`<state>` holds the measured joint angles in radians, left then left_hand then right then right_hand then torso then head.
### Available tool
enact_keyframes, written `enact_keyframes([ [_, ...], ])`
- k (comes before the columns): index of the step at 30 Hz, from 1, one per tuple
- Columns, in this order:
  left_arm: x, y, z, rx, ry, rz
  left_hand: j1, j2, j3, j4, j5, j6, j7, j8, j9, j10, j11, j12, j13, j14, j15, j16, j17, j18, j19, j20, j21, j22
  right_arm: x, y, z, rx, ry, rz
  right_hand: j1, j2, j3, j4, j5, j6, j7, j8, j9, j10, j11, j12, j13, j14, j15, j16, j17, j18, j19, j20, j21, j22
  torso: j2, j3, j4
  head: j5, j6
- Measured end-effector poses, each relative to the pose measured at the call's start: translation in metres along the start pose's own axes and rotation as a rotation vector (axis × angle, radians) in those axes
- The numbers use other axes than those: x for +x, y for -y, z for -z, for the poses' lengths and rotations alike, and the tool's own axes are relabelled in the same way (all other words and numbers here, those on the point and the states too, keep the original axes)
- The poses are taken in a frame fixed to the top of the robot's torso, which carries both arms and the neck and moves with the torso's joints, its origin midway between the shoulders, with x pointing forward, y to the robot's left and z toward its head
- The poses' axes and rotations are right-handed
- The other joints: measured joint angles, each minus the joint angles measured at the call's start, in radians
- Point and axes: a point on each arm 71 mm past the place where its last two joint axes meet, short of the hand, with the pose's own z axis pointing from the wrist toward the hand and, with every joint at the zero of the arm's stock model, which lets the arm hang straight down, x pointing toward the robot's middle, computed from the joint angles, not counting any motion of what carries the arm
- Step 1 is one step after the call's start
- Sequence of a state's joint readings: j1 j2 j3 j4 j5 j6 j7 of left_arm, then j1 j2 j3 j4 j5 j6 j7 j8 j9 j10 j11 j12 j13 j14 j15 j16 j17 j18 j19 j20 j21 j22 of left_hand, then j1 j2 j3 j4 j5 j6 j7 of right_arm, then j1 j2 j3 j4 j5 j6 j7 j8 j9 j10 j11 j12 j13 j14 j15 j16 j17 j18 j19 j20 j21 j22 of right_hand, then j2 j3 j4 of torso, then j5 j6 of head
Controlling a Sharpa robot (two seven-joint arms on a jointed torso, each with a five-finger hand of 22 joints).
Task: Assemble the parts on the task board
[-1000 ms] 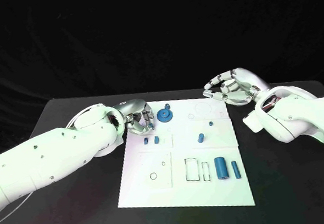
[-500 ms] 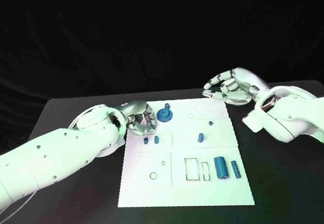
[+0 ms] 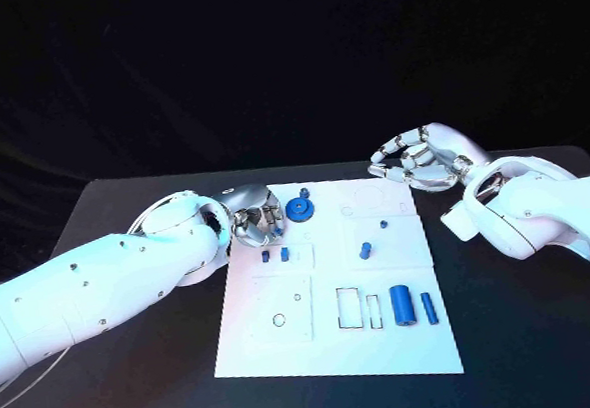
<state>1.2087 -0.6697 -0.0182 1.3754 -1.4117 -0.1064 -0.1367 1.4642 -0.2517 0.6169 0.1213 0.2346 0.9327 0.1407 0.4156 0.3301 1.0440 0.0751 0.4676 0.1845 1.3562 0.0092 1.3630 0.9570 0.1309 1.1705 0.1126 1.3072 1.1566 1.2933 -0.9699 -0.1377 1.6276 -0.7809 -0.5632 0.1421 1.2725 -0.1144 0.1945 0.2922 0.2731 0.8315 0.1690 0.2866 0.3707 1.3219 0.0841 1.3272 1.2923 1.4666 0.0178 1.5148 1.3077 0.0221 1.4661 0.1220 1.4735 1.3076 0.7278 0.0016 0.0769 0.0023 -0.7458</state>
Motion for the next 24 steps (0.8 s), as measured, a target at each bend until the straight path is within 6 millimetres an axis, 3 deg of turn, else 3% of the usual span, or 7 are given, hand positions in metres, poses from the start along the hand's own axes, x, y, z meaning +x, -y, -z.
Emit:
enact_keyframes([
  [20, 0.0018, -0.0013, -0.0021, -0.008, -0.011, 0.002, 0.0, 0.0, 0.003, -0.003, 0.0, 0.0, 0.0, -0.002, 0.0, 0.0, 0.0, -0.006, -0.001, 0.0, 0.0, 0.0, -0.005, 0.0, 0.0, 0.0, 0.0, -0.002, -0.0003, 0.0001, 0.0003, 0.0, 0.0, 0.0, -0.001, 0.001, 0.0, 0.0, 0.0, 0.0, 0.0, 0.0, -0.001, 0.0, 0.0, 0.0, 0.0, 0.0, 0.0, 0.0, 0.0, 0.0, 0.0, 0.0, 0.0, 0.0, 0.0, 0.0001, 0.0001, -0.002, -0.002],
  [24, 0.0021, -0.0012, -0.0021, -0.008, -0.012, 0.004, -0.005, -0.005, 0.003, -0.003, 0.0, -0.002, 0.002, -0.025, -0.005, 0.0, 0.0, -0.021, -0.006, 0.0, 0.0, 0.0, -0.011, 0.0, 0.0, 0.0, 0.0, -0.003, -0.0003, 0.0002, 0.0004, 0.0, 0.0, 0.0, -0.001, 0.001, 0.0, 0.0, 0.0, 0.0, 0.0, 0.0, -0.001, 0.0, 0.0, 0.0, 0.0, 0.0, 0.0, 0.0, 0.0, 0.0, 0.0, 0.0, 0.0, 0.0, -0.001, 0.0001, 0.0006, -0.002, -0.002],
])
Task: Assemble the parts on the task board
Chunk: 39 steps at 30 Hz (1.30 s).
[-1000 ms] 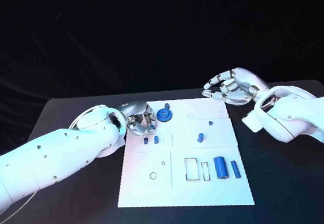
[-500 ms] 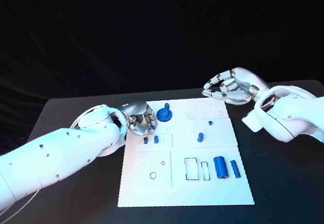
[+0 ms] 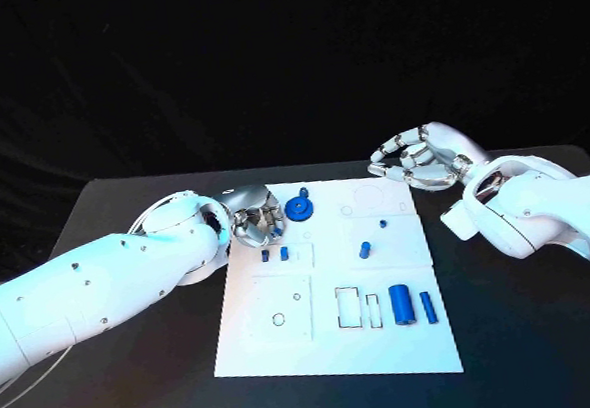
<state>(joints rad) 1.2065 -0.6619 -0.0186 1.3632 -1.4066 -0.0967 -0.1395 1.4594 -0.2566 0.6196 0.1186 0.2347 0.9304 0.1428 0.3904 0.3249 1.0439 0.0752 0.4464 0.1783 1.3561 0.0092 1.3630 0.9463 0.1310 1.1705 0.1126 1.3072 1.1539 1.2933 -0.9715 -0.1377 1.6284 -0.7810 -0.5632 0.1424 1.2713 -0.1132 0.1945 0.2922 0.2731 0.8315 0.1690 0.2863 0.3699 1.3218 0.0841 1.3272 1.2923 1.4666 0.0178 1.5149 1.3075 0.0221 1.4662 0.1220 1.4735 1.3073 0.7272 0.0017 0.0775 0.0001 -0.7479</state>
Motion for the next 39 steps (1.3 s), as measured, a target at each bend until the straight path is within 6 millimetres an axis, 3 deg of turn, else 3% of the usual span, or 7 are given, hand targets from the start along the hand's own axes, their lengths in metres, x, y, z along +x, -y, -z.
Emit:
enact_keyframes([
  [12, 0.001, -0.002, 0.001, -0.004, -0.004, 0.006, -0.018, -0.018, 0.0, 0.0, 0.0, -0.05, 0.025, -0.058, -0.02, -0.025, 0.025, -0.058, -0.021, -0.011, 0.018, 0.0, -0.022, 0.0, -0.013, 0.013, -0.004, -0.014, 0.0, 0.001, 0.0, 0.001, 0.001, 0.001, 0.0, 0.0, 0.0, 0.0, 0.0, 0.0, 0.0, 0.0, 0.0, 0.0, 0.0, 0.0, -0.003, 0.0, 0.0, 0.0, 0.0, 0.0, 0.0, 0.0, 0.0, 0.001, 0.0, -0.0004, -0.0001, 0.0, 0.001],
  [23, 0.001, -0.003, 0.001, -0.009, -0.002, 0.011, -0.027, -0.027, 0.0, 0.0, 0.0, -0.064, 0.032, -0.073, -0.024, -0.034, 0.034, -0.073, -0.026, -0.014, 0.022, 0.0, -0.029, 0.0, -0.018, 0.018, -0.011, -0.019, -0.001, 0.001, 0.0, 0.003, 0.002, 0.002, 0.0, 0.0, -0.003, -0.003, 0.0, 0.0, 0.0, 0.0, 0.0, -0.005, -0.003, -0.005, -0.008, 0.0, 0.0, -0.004, 0.0, 0.0, 0.0, 0.0, -0.008, 0.001, 0.0, -0.0003, -0.0005, 0.0, 0.002],
  [27, 0.001, -0.004, 0.002, -0.011, 0.0, 0.014, -0.032, -0.032, -0.007, 0.007, 0.0, -0.07, 0.031, -0.079, -0.026, -0.038, 0.038, -0.081, -0.028, -0.018, 0.025, 0.0, -0.034, 0.0, -0.022, 0.022, -0.012, -0.023, -0.002, 0.002, 0.0, 0.006, 0.003, 0.003, 0.0, 0.0, -0.003, -0.003, 0.0, 0.0, 0.0, 0.004, -0.001, -0.095, -0.003, -0.101, -0.108, 0.0, -0.007, -0.023, 0.0, 0.0, 0.0, 0.0, -0.036, 0.001, 0.0, -0.0001, -0.0006, 0.0, 0.002],
  [29, 0.0, -0.005, 0.003, -0.013, 0.002, 0.016, -0.035, -0.035, -0.01, 0.004, 0.0, -0.071, 0.032, -0.083, -0.027, -0.042, 0.041, -0.083, -0.029, -0.018, 0.025, 0.0, -0.038, 0.0, -0.024, 0.024, -0.015, -0.026, -0.002, 0.003, 0.0, 0.008, 0.002, 0.004, 0.0, 0.0, -0.003, -0.003, 0.0, 0.0, 0.0, 0.011, -0.003, -0.163, -0.005, -0.192, -0.201, 0.0, -0.007, -0.041, 0.0, 0.016, -0.006, -0.006, -0.063, 0.001, 0.0, 0.0, -0.0006, 0.0, 0.002],
  [34, -0.001, -0.009, 0.008, -0.019, 0.009, 0.027, -0.04, -0.032, -0.021, 0.004, 0.0, -0.076, 0.037, -0.091, -0.029, -0.061, 0.043, -0.095, -0.032, -0.025, 0.032, 0.0, -0.049, 0.0, -0.031, 0.031, -0.025, -0.035, -0.002, 0.004, 0.0, 0.012, -0.009, 0.012, 0.035, -0.001, 0.022, -0.006, 0.0, -0.006, -0.011, 0.019, -0.006, -0.296, -0.008, -0.453, -0.454, 0.0, -0.015, -0.073, -0.019, 0.016, -0.017, -0.017, -0.102, 0.0, 0.0, 0.0, -0.0008, 0.0, 0.004],
  [37, -0.003, -0.014, 0.012, -0.023, 0.018, 0.046, -0.041, -0.03, -0.029, 0.003, 0.0, -0.077, 0.037, -0.095, -0.029, -0.076, 0.047, -0.102, -0.036, -0.04, 0.039, -0.011, -0.084, 0.0, -0.055, 0.032, -0.041, -0.055, -0.002, 0.005, 0.0, 0.013, -0.023, 0.028, 0.09, -0.029, 0.072, -0.006, -0.004, 0.0, -0.014, 0.023, -0.012, -0.303, -0.004, -0.615, -0.587, 0.0, -0.015, -0.089, -0.04, 0.016, -0.024, -0.024, -0.128, 0.0, 0.0, 0.0, -0.001, -0.002, 0.006],
  [39, -0.004, -0.017, 0.016, -0.026, 0.026, 0.068, -0.043, -0.032, -0.035, 0.004, 0.0, -0.076, 0.037, -0.096, -0.029, -0.082, 0.049, -0.107, -0.038, -0.049, 0.041, -0.016, -0.102, 0.0, -0.067, 0.034, -0.05, -0.066, -0.002, 0.005, 0.0, 0.011, -0.036, 0.044, 0.127, -0.041, 0.102, -0.013, -0.006, 0.0, -0.014, 0.023, -0.014, -0.303, -0.004, -0.69, -0.647, 0.0, -0.015, -0.093, -0.046, 0.031, -0.028, -0.023, -0.14, 0.0, -0.001, 0.0, -0.001, -0.003, 0.007],
])
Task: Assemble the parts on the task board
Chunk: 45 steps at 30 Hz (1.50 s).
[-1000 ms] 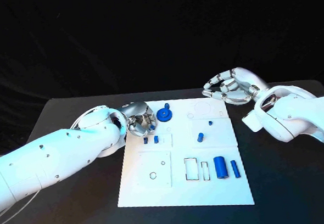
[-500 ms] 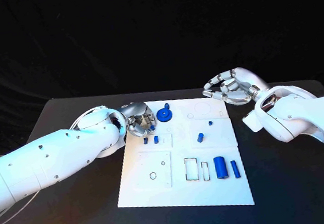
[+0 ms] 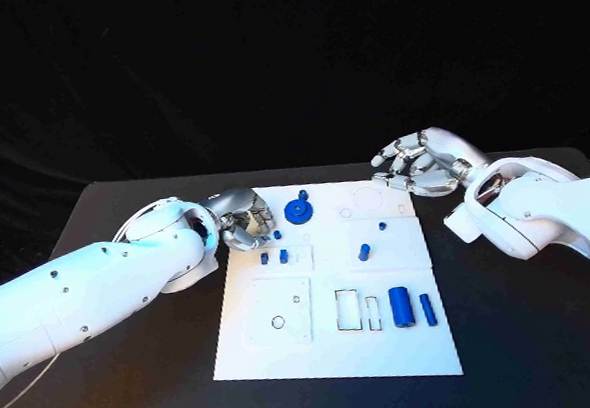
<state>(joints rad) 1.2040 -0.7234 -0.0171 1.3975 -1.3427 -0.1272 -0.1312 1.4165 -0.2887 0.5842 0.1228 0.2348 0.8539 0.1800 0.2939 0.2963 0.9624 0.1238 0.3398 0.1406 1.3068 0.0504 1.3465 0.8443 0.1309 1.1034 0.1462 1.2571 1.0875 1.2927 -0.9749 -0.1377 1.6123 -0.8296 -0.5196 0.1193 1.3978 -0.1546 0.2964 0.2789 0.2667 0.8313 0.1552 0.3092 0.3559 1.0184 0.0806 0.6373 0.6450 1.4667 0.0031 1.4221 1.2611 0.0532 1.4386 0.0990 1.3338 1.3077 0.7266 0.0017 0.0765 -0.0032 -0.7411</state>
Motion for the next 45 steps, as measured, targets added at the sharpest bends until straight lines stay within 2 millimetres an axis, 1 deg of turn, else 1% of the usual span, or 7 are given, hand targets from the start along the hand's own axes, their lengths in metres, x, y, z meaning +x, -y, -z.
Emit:
enact_keyframes([
  [4, -0.007, -0.01, 0.009, -0.009, 0.023, 0.08, -0.002, -0.002, -0.019, 0.002, 0.0, 0.0, 0.0, -0.005, 0.0, -0.031, 0.01, -0.015, -0.008, -0.074, 0.008, -0.056, -0.128, 0.0, -0.079, 0.007, -0.062, -0.077, 0.002, 0.0, 0.0, -0.01, -0.042, 0.053, 0.052, -0.037, 0.077, -0.013, -0.014, 0.002, -0.001, 0.0, -0.007, 0.002, -0.002, -0.165, -0.14, 0.0, 0.0, -0.005, -0.001, 0.0, -0.003, 0.003, -0.006, 0.0, -0.001, -0.0001, 0.0002, -0.003, 0.002],
  [6, -0.011, -0.017, 0.015, -0.015, 0.037, 0.137, -0.002, -0.002, -0.024, 0.003, 0.0, 0.0, 0.0, -0.008, 0.0, -0.039, 0.01, -0.019, -0.011, -0.113, 0.009, -0.086, -0.194, 0.016, -0.117, 0.009, -0.093, -0.115, 0.004, -0.001, 0.001, -0.017, -0.069, 0.089, 0.061, -0.046, 0.099, -0.018, -0.014, 0.057, 0.001, 0.0, -0.008, 0.009, 0.001, -0.215, -0.183, 0.0, 0.0, -0.006, -0.002, 0.0, -0.003, 0.003, -0.006, 0.0, -0.001, 0.0003, 0.0003, -0.005, 0.004],
  [8, -0.015, -0.022, 0.02, -0.019, 0.049, 0.192, 0.004, 0.004, -0.03, 0.002, 0.0, 0.006, 0.006, -0.008, 0.0, -0.054, 0.014, -0.024, -0.015, -0.16, 0.011, -0.127, -0.274, 0.029, -0.159, 0.013, -0.131, -0.158, 0.006, -0.001, 0.001, -0.023, -0.093, 0.124, 0.066, -0.052, 0.12, -0.023, -0.014, 0.068, 0.006, 0.0, -0.011, 0.031, 0.006, -0.269, -0.229, 0.0, 0.0, -0.006, -0.002, 0.0, -0.003, 0.003, -0.006, 0.0, -0.002, 0.0004, 0.001, -0.007, 0.006],
  [11, -0.02, -0.031, 0.028, -0.022, 0.076, 0.288, 0.014, 0.014, -0.03, 0.002, 0.0, 0.011, 0.011, -0.013, -0.001, -0.062, 0.016, -0.024, -0.019, -0.207, 0.014, -0.171, -0.321, 0.043, -0.236, 0.015, -0.199, -0.234, 0.01, -0.001, 0.002, -0.03, -0.131, 0.189, 0.059, -0.061, 0.138, -0.033, -0.014, 0.072, 0.008, 0.0, -0.013, 0.045, 0.009, -0.325, -0.275, 0.0, 0.0, -0.006, -0.002, 0.0, 0.001, 0.007, -0.006, 0.0, -0.002, 0.0003, 0.0016, -0.01, 0.008],
  [18, -0.03, -0.04, 0.045, 0.008, 0.15, 0.514, 0.023, 0.023, -0.029, 0.003, 0.0, 0.022, 0.014, -0.013, -0.001, -0.05, 0.018, -0.011, -0.019, -0.229, 0.01, -0.21, -0.353, 0.043, -0.244, 0.012, -0.229, -0.256, 0.018, 0.0, 0.006, -0.044, -0.192, 0.374, 0.051, -0.068, 0.15, -0.039, -0.017, 0.08, 0.009, -0.004, -0.014, 0.052, 0.009, -0.366, -0.312, 0.0, 0.0, -0.006, 0.001, 0.0, 0.004, 0.011, -0.006, 0.0, -0.002, -0.0007, 0.0009, -0.018, 0.016],
  [30, -0.037, -0.035, 0.063, 0.121, 0.226, 0.938, 0.043, 0.043, -0.013, 0.003, 0.0, 0.035, 0.009, -0.017, 0.003, 0.035, -0.002, 0.064, 0.003, -0.227, 0.0, -0.238, -0.386, 0.042, -0.241, 0.005, -0.247, -0.27, 0.026, -0.002, 0.01, -0.06, -0.223, 0.64, 0.025, -0.095, 0.158, -0.036, -0.027, 0.087, 0.009, -0.016, -0.02, 0.052, 0.017, -0.422, -0.359, 0.0, 0.008, -0.01, 0.0, 0.0, 0.004, 0.011, -0.006, 0.0, 0.0, -0.0019, 0.0002, -0.03, 0.021],
  [45, -0.038, -0.028, 0.069, 0.192, 0.257, 1.144, 0.043, 0.051, -0.01, 0.0, 0.0, 0.049, 0.002, -0.013, 0.007, 0.046, -0.013, 0.078, 0.01, -0.224, -0.004, -0.243, -0.392, 0.042, -0.237, 0.002, -0.247, -0.272, 0.033, -0.005, 0.008, -0.063, -0.226, 0.763, 0.018, -0.101, 0.155, -0.033, -0.031, 0.087, 0.009, -0.017, -0.022, 0.047, 0.022, -0.438, -0.375, 0.0, 0.008, -0.01, 0.002, 0.0, 0.001, 0.014, -0.005, 0.0, 0.0, -0.0023, 0.0006, -0.037, 0.022],
])
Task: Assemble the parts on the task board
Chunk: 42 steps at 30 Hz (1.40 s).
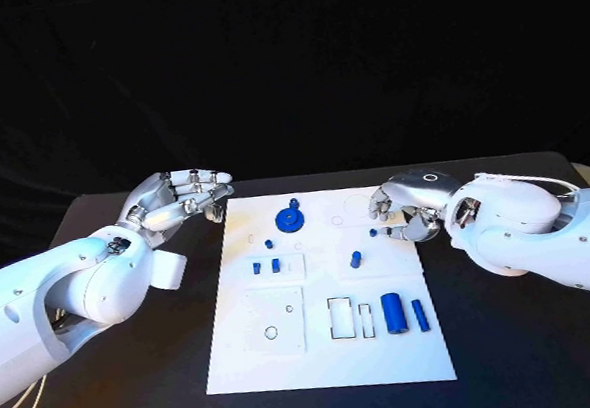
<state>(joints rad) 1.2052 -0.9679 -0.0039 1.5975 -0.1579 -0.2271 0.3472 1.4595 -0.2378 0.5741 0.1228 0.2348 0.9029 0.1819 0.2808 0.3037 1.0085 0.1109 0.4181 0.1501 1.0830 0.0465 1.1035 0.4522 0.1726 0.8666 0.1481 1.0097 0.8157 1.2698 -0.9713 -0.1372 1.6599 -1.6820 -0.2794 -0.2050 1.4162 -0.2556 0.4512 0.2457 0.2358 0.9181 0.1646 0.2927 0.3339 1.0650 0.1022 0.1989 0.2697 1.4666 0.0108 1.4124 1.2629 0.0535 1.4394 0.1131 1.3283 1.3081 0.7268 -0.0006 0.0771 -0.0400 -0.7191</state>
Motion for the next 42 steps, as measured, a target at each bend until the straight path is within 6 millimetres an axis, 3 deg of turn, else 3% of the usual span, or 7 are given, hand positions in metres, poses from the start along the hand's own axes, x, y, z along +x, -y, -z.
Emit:
enact_keyframes([
  [10, 0.004, 0.002, 0.001, 0.013, -0.003, 0.041, 0.0, 0.0, 0.0, 0.0, 0.0, 0.0, 0.0, 0.0, 0.0, 0.0, 0.0, 0.006, 0.0, 0.0, 0.0, 0.0, -0.001, -0.002, 0.0, 0.0, 0.0, -0.001, 0.006, -0.006, -0.008, -0.004, -0.022, 0.023, 0.005, -0.005, 0.0, 0.0, 0.0, 0.001, 0.001, -0.004, -0.001, -0.004, 0.004, -0.008, -0.011, -0.003, 0.005, 0.0, 0.004, 0.0, 0.004, 0.004, 0.0, 0.0, 0.001, -0.0008, 0.0017, -0.007, -0.006],
  [12, 0.005, 0.002, 0.001, 0.014, -0.003, 0.045, 0.0, 0.0, 0.0, 0.0, 0.0, 0.0, 0.0, 0.0, 0.0, 0.0, 0.0, 0.006, 0.0, 0.0, 0.0, 0.0, -0.001, -0.002, 0.0, 0.0, 0.0, -0.001, 0.008, -0.006, -0.01, -0.003, -0.027, 0.026, 0.005, -0.005, 0.015, -0.005, -0.024, 0.005, 0.005, -0.004, -0.003, -0.004, 0.004, -0.018, -0.02, 0.0, 0.007, 0.0, 0.005, 0.0, 0.004, 0.004, 0.0, 0.0, 0.001, -0.001, 0.0018, -0.008, -0.007],
  [22, 0.006, 0.003, 0.002, 0.017, -0.005, 0.056, 0.0, 0.0, 0.0, 0.0, 0.0, 0.0, 0.0, 0.0, 0.001, 0.0, 0.0, 0.006, 0.001, 0.0, 0.0, 0.0, -0.001, -0.002, 0.004, -0.004, 0.0, -0.001, 0.016, -0.01, -0.017, -0.004, -0.054, 0.044, 0.017, 0.007, 0.042, -0.014, -0.035, 0.017, 0.001, -0.004, -0.003, 0.015, -0.001, -0.018, -0.035, 0.0, 0.007, 0.0, 0.013, 0.0, 0.007, 0.007, 0.016, 0.0, 0.002, 0.0002, 0.0017, -0.008, -0.013],
  [35, 0.006, 0.003, 0.003, 0.016, -0.003, 0.058, 0.0, 0.0, 0.003, -0.003, 0.0, 0.0, 0.0, 0.0, 0.001, 0.0, 0.0, 0.006, 0.001, 0.0, 0.0, -0.004, -0.003, -0.002, 0.004, -0.004, 0.0, -0.001, 0.018, -0.012, -0.02, -0.004, -0.067, 0.061, 0.024, 0.014, 0.08, -0.036, -0.031, 0.057, -0.014, 0.001, 0.002, 0.063, -0.017, -0.018, -0.048, 0.0, 0.007, 0.008, 0.027, 0.0, 0.02, 0.002, 0.065, 0.0, 0.002, 0.0016, -0.0003, -0.006, -0.018],
  [42, 0.006, 0.003, 0.003, 0.014, -0.003, 0.059, 0.005, 0.005, 0.001, -0.005, 0.0, 0.0, 0.0, 0.0, 0.001, 0.0, 0.0, 0.006, 0.001, 0.0, 0.0, -0.004, -0.003, -0.002, 0.004, -0.004, 0.0, -0.001, 0.019, -0.013, -0.021, -0.002, -0.066, 0.073, 0.04, 0.029, 0.121, -0.072, -0.048, 0.081, -0.023, 0.016, 0.009, 0.096, -0.027, -0.022, -0.056, -0.003, -0.004, 0.012, 0.031, 0.0, 0.026, -0.004, 0.095, -0.001, 0.001, 0.0023, -0.0003, -0.006, -0.019],
])
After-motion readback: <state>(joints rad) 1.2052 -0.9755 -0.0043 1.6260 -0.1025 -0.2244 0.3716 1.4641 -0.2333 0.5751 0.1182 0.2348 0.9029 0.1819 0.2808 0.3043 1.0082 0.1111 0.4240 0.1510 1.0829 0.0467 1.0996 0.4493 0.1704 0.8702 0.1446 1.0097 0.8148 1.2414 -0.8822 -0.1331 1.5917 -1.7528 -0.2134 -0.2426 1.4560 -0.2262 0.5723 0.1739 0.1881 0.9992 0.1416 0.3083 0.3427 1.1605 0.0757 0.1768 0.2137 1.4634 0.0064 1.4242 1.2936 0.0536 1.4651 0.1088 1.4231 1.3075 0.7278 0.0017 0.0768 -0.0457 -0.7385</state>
